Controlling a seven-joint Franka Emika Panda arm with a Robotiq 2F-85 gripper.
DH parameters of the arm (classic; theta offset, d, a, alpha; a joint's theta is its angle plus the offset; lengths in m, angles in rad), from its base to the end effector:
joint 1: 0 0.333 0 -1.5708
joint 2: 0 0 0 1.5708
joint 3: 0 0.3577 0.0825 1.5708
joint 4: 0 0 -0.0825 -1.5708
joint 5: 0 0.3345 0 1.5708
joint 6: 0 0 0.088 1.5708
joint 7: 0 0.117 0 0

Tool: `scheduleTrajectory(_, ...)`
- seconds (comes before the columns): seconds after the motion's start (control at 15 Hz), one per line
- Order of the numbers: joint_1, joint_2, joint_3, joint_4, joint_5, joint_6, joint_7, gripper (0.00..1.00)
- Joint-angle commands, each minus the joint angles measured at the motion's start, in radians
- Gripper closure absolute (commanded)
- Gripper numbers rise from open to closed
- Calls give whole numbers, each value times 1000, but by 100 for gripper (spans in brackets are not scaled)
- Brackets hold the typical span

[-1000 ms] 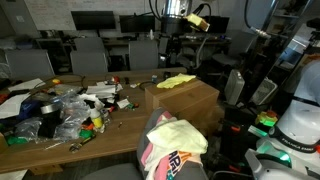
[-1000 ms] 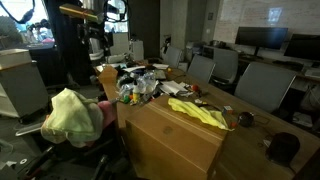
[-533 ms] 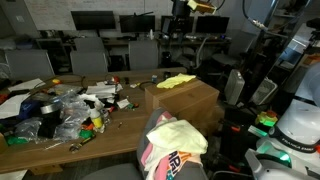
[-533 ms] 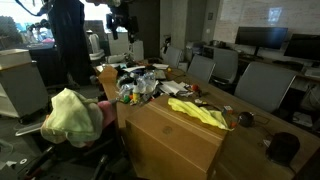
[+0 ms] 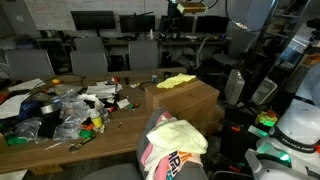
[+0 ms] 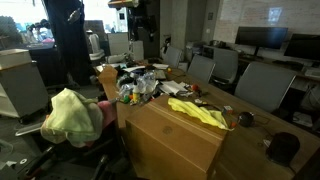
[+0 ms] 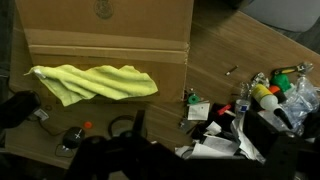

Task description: Remove all the clothes from the top of the box and hang them on the chair

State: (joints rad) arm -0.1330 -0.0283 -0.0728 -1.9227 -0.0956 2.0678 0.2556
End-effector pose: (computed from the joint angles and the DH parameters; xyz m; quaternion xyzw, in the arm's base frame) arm 0.5104 -0.1130 0.5649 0.9731 -0.2091 0.0875 0.0406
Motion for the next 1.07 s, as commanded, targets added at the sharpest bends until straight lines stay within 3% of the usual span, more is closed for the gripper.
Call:
scheduleTrajectory(0.0,2,151,-24,187,-13,-37,5,0)
scheduleTrajectory(0.47,-35,397,-68,441,86,-117,-28,0)
scheduleTrajectory(1.0,-90,556,-69,515,191,-228,-17,0)
